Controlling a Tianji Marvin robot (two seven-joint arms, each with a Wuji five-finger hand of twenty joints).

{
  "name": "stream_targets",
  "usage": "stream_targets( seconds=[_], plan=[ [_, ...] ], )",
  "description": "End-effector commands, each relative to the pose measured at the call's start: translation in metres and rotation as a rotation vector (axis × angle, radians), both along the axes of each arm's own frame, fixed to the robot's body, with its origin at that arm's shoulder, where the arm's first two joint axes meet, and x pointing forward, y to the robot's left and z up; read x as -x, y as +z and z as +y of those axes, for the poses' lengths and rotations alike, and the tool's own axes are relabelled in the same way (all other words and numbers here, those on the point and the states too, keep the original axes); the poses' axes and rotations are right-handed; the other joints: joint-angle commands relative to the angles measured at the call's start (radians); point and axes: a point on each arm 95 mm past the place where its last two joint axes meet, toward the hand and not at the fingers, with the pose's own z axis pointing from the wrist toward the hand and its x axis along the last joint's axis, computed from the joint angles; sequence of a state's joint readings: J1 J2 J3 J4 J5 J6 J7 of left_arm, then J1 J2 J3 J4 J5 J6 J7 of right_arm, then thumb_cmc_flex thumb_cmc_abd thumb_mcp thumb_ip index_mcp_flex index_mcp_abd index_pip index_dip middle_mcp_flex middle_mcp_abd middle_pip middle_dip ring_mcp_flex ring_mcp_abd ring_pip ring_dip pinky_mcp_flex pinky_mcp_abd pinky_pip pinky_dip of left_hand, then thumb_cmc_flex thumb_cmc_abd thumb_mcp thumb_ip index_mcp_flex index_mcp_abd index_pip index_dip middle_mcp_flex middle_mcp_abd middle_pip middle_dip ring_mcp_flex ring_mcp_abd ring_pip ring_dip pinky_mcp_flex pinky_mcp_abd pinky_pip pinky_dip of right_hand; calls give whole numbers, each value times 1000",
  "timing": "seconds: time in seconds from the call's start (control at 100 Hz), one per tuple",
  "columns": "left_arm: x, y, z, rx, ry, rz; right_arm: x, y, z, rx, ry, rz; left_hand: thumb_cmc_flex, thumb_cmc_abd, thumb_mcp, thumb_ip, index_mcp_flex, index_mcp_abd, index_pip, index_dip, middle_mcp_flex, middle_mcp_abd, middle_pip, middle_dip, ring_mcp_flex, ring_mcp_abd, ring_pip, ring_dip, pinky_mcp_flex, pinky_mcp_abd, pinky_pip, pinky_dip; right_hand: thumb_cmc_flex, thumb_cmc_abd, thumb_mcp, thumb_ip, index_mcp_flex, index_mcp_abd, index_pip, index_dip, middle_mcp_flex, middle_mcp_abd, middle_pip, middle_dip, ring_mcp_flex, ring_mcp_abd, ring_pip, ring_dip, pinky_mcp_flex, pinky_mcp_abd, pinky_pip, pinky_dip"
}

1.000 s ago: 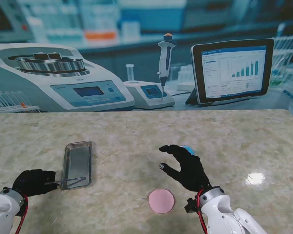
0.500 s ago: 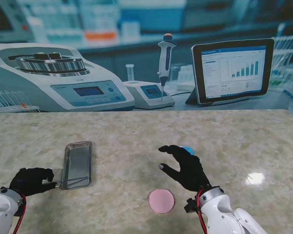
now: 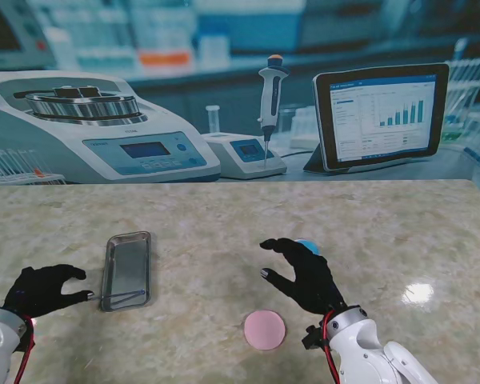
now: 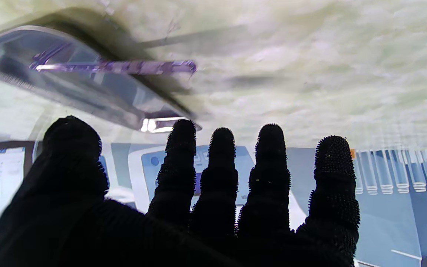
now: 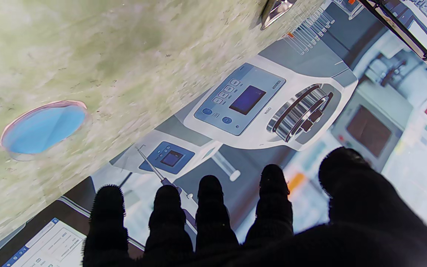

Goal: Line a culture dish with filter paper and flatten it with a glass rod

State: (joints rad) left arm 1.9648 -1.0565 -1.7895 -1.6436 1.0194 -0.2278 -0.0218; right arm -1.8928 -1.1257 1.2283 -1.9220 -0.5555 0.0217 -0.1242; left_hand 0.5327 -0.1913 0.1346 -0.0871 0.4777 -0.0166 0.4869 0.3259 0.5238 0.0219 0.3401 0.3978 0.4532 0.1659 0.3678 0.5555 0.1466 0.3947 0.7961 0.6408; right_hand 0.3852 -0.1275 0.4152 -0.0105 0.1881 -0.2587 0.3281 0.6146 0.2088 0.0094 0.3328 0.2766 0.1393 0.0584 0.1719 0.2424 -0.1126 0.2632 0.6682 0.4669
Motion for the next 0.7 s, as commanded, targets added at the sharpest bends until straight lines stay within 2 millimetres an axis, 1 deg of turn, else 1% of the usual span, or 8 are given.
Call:
stream_targets(
  seconds=[0.0, 0.09, 0.17, 0.26, 0.48, 0.58, 0.63, 0.69],
  plan=[
    [4, 6, -7, 31, -17, -23, 3, 0, 2, -8, 4, 3, 75, 71, -138, 34, -29, 26, -63, -37, -50, 2, -29, -38, -45, -20, -55, -46, -34, 13, -82, -46, -25, 21, -15, 4, -10, 1, 4, 5, -20, -28, 2, 7, 6, -6, 3, 9, -17, 11, 21, -7],
    [9, 14, -14, 97, -28, -59, 3, 1, 2, -7, 5, 0, 86, 106, -148, 45, -63, 33, -109, -59, -87, 1, -47, -46, -75, -24, -95, -65, -60, 6, -134, -64, -26, 19, -15, 4, -19, 2, -1, 3, -21, -30, 0, 7, 5, -7, 3, 9, -18, 11, 20, -8],
    [14, 21, -22, 175, -54, -77, 3, 1, 2, -8, 5, -3, 98, 115, -132, 65, -131, 20, -157, -83, -149, -8, -60, -53, -121, -30, -132, -76, -87, -13, -183, -72, -28, 18, -15, 4, -42, -1, -11, 1, -27, -34, -3, 6, 2, -7, 2, 9, -19, 10, 19, -10],
    [21, 29, -33, 248, -85, -89, 3, 1, 3, -6, 7, -8, 98, 119, -119, 68, -184, 21, -196, -106, -203, -18, -72, -61, -174, -40, -181, -100, -124, -34, -266, -91, -28, 17, -14, 4, -58, -1, -19, -2, -33, -36, -11, 2, -1, -7, 2, 9, -19, 8, 16, -12],
    [39, 41, -72, 431, -167, -130, 2, 3, 6, -3, 22, -19, 96, 134, -120, 67, -225, 23, -289, -165, -291, -33, -106, -89, -265, -59, -272, -141, -184, -77, -498, -117, -21, 13, -9, 5, -82, 1, -44, -11, -35, -47, -53, -15, -24, -22, -21, 2, -21, 3, 1, -20],
    [47, 44, -92, 510, -199, -147, 2, 2, 8, -1, 32, -22, 103, 143, -129, 68, -236, 21, -307, -176, -326, -39, -119, -99, -311, -81, -304, -160, -200, -100, -585, -116, -17, 12, -9, 5, -90, 2, -55, -16, -33, -53, -79, -27, -28, -28, -32, -3, -20, 1, -10, -24],
    [50, 45, -102, 547, -220, -153, 2, 2, 9, -2, 36, -21, 105, 150, -133, 69, -251, 18, -315, -180, -336, -42, -144, -113, -330, -101, -311, -165, -205, -126, -614, -116, -13, 12, -8, 6, -97, 0, -60, -18, -36, -56, -88, -31, -33, -32, -36, -5, -22, -1, -14, -25],
    [56, 46, -114, 586, -239, -153, 2, 1, 11, -4, 39, -22, 107, 158, -138, 69, -262, 19, -319, -183, -343, -46, -169, -125, -348, -111, -317, -175, -216, -145, -647, -121, -10, 14, -8, 7, -100, -1, -76, -24, -36, -60, -108, -40, -37, -37, -41, -8, -21, -4, -22, -28]
  ],
)
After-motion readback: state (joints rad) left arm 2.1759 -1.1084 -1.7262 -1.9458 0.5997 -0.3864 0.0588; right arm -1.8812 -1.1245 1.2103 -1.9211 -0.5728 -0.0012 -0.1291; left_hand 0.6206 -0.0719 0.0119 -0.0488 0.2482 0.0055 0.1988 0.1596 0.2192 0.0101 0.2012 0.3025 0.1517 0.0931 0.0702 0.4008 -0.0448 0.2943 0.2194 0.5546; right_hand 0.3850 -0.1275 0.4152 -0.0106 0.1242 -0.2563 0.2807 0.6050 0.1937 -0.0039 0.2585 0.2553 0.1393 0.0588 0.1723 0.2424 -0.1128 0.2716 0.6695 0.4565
